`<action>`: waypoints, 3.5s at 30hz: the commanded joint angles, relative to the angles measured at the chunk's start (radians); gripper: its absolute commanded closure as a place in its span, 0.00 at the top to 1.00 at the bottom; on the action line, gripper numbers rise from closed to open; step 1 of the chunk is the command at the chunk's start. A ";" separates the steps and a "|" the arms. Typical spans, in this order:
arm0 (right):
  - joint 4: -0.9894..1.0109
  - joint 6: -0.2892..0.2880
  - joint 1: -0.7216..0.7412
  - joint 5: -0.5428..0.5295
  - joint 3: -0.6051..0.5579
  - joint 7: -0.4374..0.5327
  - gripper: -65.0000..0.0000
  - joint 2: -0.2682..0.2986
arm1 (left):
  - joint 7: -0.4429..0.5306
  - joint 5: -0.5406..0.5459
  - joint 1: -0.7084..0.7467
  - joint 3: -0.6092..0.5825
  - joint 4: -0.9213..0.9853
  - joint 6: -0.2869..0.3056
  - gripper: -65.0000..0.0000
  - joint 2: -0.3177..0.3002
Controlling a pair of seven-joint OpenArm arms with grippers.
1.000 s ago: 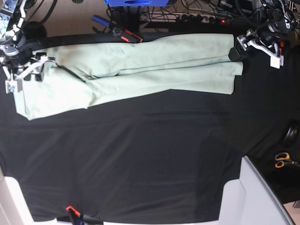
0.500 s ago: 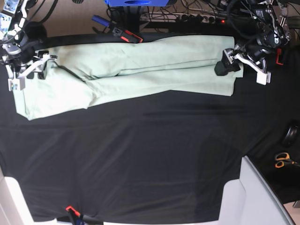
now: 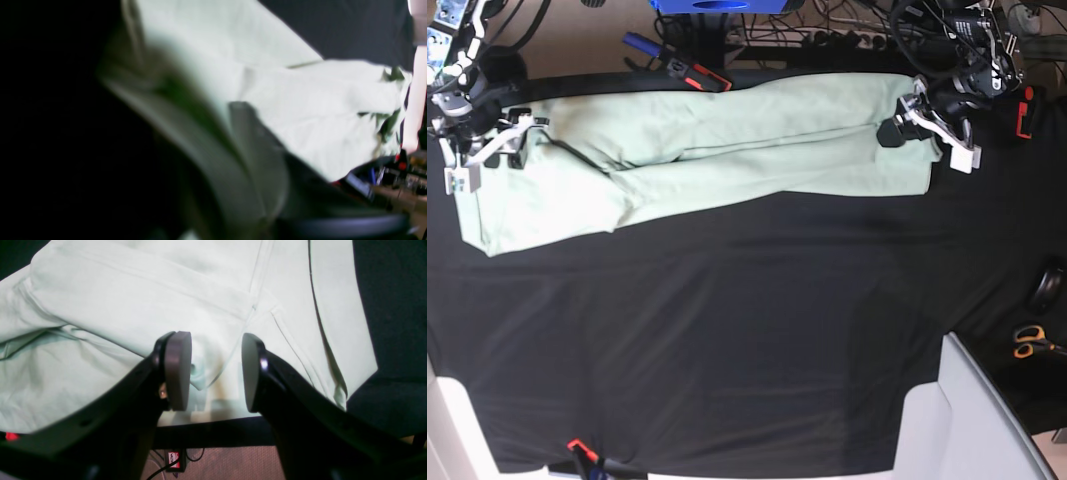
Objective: Fold the T-shirt properly
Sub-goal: 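Lower the left gripper and grasp the folded strip's end, then carry the strip's end with the left gripper toward the right gripper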
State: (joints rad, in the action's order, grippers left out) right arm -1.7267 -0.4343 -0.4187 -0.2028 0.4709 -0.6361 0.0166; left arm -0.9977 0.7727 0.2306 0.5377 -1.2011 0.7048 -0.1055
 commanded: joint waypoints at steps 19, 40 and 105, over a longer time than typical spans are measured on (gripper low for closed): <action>-0.016 -0.005 -0.004 -0.011 0.001 0.019 0.37 0.010 | 0.113 -0.286 -0.145 0.008 -0.013 -0.007 0.00 -0.073; -0.016 -0.005 -0.004 -0.011 -0.001 0.017 0.37 0.009 | 0.115 -0.342 0.082 -0.167 -0.540 -0.348 0.00 0.020; 0.027 -0.005 0.007 -0.011 -0.022 0.017 0.37 0.010 | 0.110 -0.299 -0.138 -0.925 -0.454 -0.541 0.60 0.152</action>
State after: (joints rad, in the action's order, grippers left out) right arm -1.6875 -0.4366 -0.4164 -0.2020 0.4496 -0.6403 0.0189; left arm -0.9012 0.4522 0.1055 -0.3805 -1.6379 0.1558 0.0345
